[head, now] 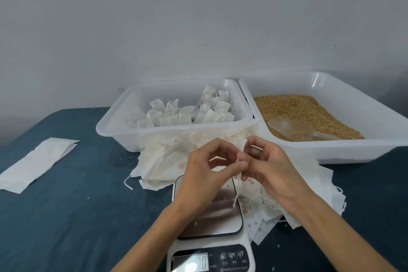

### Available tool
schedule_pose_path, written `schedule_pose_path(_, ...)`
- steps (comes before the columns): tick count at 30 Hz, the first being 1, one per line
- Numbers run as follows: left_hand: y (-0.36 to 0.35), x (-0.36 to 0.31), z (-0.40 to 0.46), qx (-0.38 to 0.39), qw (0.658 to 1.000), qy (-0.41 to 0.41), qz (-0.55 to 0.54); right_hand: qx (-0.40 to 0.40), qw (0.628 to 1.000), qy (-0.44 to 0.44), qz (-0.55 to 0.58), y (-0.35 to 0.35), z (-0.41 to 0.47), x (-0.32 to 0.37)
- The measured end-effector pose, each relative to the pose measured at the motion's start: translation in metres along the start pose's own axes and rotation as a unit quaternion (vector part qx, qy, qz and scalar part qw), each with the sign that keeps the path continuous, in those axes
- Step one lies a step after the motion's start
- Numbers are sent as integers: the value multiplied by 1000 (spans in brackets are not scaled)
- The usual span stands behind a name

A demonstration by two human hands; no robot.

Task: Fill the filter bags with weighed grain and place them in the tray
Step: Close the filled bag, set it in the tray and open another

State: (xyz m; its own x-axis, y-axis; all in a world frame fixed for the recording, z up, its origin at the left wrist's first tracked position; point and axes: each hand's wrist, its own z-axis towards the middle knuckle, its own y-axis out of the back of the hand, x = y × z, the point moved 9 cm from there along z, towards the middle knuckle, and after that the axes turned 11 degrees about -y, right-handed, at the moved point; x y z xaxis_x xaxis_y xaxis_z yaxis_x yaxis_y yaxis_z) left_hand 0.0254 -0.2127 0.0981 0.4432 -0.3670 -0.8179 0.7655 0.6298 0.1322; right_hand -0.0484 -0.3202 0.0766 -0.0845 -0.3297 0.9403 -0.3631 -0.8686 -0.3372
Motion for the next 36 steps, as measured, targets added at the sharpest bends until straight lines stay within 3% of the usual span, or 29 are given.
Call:
schedule_pose_path(4, 1, 2, 1, -4, 998, 19, -52, 13, 998, -25, 62, 2, 1, -2)
schedule_pose_path(10, 1, 2, 1, -15, 996, 27, -88, 15, 998, 29, 49, 1, -1, 9)
schedule_pose_path(20, 2, 9, 0, -24, 992, 47, -117, 12, 998, 24, 52, 1, -1, 6)
schedule_pose_path(23, 11, 17, 1, -85, 976, 84, -182, -51, 993, 95, -44, 7, -6, 15)
schedule_pose_path(26, 21, 20, 2, -130, 969, 94, -190, -121, 940, 212, -237, 0, -18, 28)
schedule_pose_path(29, 20, 15, 0, -107, 984, 72, -123, -162, 896, 235, -340, -5, -21, 25)
schedule_pose_path(36, 13, 9, -1, -72, 996, 40, -24, -104, 960, 140, -220, -3, -13, 18)
